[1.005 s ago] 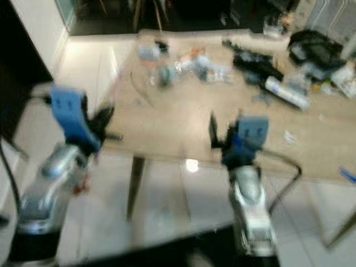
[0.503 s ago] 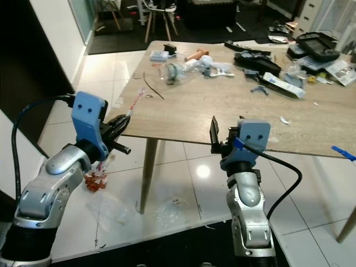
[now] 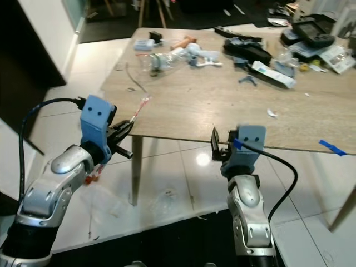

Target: Picking trash to rubbish bin

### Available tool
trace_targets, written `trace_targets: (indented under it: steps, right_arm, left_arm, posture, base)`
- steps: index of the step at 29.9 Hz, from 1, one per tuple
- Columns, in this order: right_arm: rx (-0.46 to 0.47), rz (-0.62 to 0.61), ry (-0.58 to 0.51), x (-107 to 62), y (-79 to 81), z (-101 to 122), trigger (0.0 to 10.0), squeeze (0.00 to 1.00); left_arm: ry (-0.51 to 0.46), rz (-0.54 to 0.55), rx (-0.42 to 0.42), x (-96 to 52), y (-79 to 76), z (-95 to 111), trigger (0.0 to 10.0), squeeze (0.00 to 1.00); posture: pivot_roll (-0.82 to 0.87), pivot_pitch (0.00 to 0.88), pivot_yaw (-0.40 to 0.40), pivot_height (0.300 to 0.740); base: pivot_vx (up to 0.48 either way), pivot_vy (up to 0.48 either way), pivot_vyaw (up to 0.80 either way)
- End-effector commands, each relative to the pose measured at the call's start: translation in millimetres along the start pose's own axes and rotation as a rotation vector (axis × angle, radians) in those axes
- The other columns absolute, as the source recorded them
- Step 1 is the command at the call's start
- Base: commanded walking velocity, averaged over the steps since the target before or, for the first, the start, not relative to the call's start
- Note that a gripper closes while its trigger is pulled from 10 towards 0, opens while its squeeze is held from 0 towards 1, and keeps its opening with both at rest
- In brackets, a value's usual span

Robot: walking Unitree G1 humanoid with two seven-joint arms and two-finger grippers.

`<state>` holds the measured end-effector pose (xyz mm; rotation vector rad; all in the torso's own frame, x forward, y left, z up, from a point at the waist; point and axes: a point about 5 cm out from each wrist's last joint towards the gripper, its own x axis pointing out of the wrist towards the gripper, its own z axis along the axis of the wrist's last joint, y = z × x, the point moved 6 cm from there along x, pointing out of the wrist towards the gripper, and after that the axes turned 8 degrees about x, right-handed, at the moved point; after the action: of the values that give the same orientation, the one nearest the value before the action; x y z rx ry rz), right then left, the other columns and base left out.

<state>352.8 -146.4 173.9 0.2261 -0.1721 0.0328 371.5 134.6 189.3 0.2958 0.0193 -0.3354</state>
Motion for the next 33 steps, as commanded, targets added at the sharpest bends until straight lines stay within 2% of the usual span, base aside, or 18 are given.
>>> trace_targets:
  steps: [1,4,5,6,8,12,13,15,18,20,26,29,33]
  right_arm:
    - [-0.015,-0.014,0.036,-0.4,-1.2,-9,10.0,0.00]
    - [-0.071,-0.036,0.021,4.0,-6.9,-6,10.0,0.00]
    - [-0.071,-0.036,0.021,4.0,-6.9,-6,10.0,0.00]
    - [-0.078,-0.056,0.008,5.2,-10.9,-5,10.0,0.00]
    - [-0.062,-0.098,0.017,6.1,-20.2,-7,10.0,0.00]
    - [0.006,-0.100,0.034,7.5,-23.4,-9,10.0,0.00]
    - [0.016,-0.083,0.014,9.4,-21.2,-5,10.0,0.00]
    - [0.006,-0.068,0.002,9.9,-18.7,-2,10.0,0.00]
    - [-0.048,-0.027,-0.012,9.4,-12.7,-1,10.0,0.00]
    - [-0.035,-0.015,-0.002,7.0,-12.0,-5,10.0,0.00]
    - [-0.025,-0.042,0.006,5.1,-14.9,-10,10.0,0.00]
    - [-0.017,-0.033,0.007,5.3,-12.3,-11,10.0,0.00]
    - [-0.013,-0.024,0.005,5.6,-10.1,-11,10.0,0.00]
  left_arm:
    - [0.022,0.067,-0.034,0.6,10.8,-9,10.0,0.00]
    - [-0.006,0.160,-0.121,0.5,22.9,-15,10.0,0.00]
    - [-0.006,0.160,-0.121,0.5,22.9,-15,10.0,0.00]
    - [-0.005,0.202,-0.165,-1.0,27.9,-17,10.0,0.00]
    - [-0.011,0.260,-0.194,-4.2,34.8,-18,10.0,0.00]
    - [-0.013,0.263,-0.187,-6.7,33.8,-20,10.0,0.00]
    - [-0.005,0.247,-0.186,-8.3,29.0,-24,10.0,0.00]
    - [-0.008,0.241,-0.188,-8.8,27.1,-25,10.0,0.00]
    - [-0.016,0.225,-0.142,-9.9,23.4,-26,10.0,0.00]
    - [-0.007,0.205,-0.110,-9.5,19.8,-28,10.0,0.00]
    - [0.002,0.235,-0.103,-6.0,24.3,-27,10.0,0.00]
    - [0.028,0.234,-0.050,-1.4,24.4,-28,10.0,0.00]
    - [0.010,0.239,-0.060,0.9,25.9,-23,10.0,0.00]
  posture:
    - [0.04,0.166,0.031,0.740]
    - [0.02,0.155,0.024,0.740]
    - [0.02,0.155,0.024,0.740]
    - [0.01,0.144,0.017,0.740]
    - [0.02,0.138,0.010,0.740]
    - [0.02,0.134,-0.003,0.740]
    - [0.01,0.134,-0.005,0.740]
    - [0.01,0.134,-0.005,0.740]
    - [0.01,0.135,-0.008,0.740]
    - [0.02,0.133,-0.007,0.740]
    - [0.01,0.129,0.006,0.740]
    - [0.01,0.125,0.006,0.740]
    - [0.01,0.129,0.006,0.740]
  base:
    - [0.000,0.000,0.00]
    - [0.000,0.000,0.00]
    - [0.000,0.000,0.00]
    - [0.000,0.000,0.00]
    - [0.000,0.000,0.00]
    - [0.000,0.000,0.00]
    - [0.000,0.000,0.00]
    - [0.000,0.000,0.00]
    - [0.000,0.000,0.00]
    - [0.000,0.000,-0.80]
    - [0.000,0.000,-0.80]
    - [0.000,0.000,-0.80]
    - [0.000,0.000,-0.80]
